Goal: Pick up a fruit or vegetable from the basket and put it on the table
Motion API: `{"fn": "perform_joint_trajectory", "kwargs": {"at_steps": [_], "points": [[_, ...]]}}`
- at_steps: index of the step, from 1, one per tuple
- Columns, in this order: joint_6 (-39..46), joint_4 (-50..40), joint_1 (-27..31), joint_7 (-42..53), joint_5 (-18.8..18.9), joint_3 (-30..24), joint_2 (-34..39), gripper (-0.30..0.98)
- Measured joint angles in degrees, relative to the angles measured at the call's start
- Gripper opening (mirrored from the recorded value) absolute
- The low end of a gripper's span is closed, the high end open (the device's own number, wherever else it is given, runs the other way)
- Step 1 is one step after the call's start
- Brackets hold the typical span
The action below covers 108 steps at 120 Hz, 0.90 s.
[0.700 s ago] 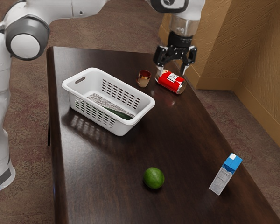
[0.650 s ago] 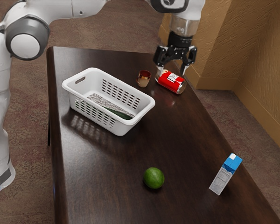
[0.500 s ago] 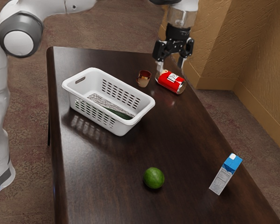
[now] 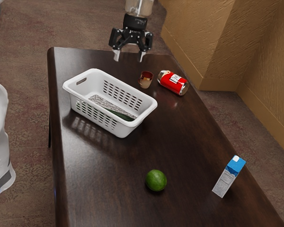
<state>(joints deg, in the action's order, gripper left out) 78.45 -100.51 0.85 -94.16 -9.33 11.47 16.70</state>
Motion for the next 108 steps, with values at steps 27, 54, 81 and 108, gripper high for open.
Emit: {"fn": "perform_joint_trajectory", "kwargs": {"at_steps": [27,54,81,108], "points": [[2.9,-3.3,6.9,15.0,-0.1,0.0,-4.8,0.69],[4.5,-3.7,5.4,26.1,-0.4,0.0,-7.3,0.69],[9.5,-5.4,3.2,41.1,2.0,-0.1,-7.3,0.69],[17.4,-6.6,1.0,63.8,3.0,-0.1,-6.1,0.69]]}}
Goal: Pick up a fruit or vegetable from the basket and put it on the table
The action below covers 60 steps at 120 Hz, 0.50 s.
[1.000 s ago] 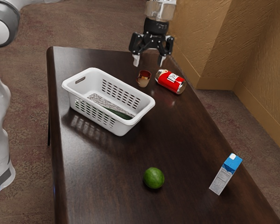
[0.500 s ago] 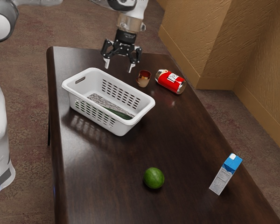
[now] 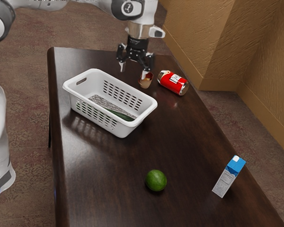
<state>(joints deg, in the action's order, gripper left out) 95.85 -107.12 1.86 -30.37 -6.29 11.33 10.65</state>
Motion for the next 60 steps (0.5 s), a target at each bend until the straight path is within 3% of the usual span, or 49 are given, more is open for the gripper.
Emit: {"fn": "perform_joint_trajectory", "kwargs": {"at_steps": [23,33,60], "points": [[2.9,-6.1,-3.7,15.8,0.2,-0.3,3.6,0.69],[5.8,-14.2,-3.3,21.4,0.2,-0.5,8.4,0.69],[13.2,-25.5,-1.1,33.4,0.2,-1.5,14.1,0.69]]}}
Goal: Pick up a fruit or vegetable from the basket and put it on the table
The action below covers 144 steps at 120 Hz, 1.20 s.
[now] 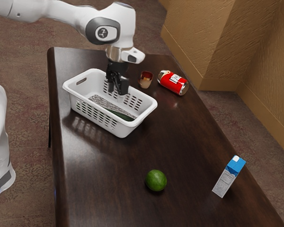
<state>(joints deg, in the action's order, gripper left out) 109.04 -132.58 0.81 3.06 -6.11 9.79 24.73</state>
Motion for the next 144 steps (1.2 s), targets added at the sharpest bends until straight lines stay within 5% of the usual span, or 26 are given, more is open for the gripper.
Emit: {"fn": "perform_joint_trajectory", "kwargs": {"at_steps": [64,144], "points": [[4.8,-5.0,2.8,17.3,0.2,0.1,-0.5,0.67],[12.1,-3.3,1.9,26.8,-0.3,0.1,-8.2,0.64]]}}
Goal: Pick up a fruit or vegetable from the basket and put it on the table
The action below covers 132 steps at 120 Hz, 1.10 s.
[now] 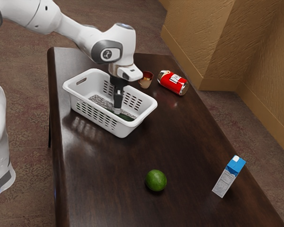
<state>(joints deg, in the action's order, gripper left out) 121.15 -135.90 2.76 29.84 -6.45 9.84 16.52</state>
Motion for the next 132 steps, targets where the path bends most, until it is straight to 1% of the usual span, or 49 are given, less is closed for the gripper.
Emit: {"fn": "perform_joint_trajectory", "kwargs": {"at_steps": [24,39,56,77,94,117,132], "points": [[0.7,-0.1,-1.1,1.3,-0.3,-0.1,0.6,0.64],[0.9,-2.0,-1.7,1.8,-1.0,-0.2,3.5,0.64],[1.0,-5.1,-1.3,2.2,-2.1,-0.2,6.2,0.64],[1.1,-6.0,-0.8,2.6,-2.5,-0.2,6.9,0.64],[1.1,-6.4,-0.5,2.9,-2.6,-0.2,6.6,0.64],[1.1,-6.3,0.4,3.2,-2.6,-0.2,4.0,0.64],[1.2,-6.1,0.4,3.3,-3.3,-0.2,2.9,0.61]]}}
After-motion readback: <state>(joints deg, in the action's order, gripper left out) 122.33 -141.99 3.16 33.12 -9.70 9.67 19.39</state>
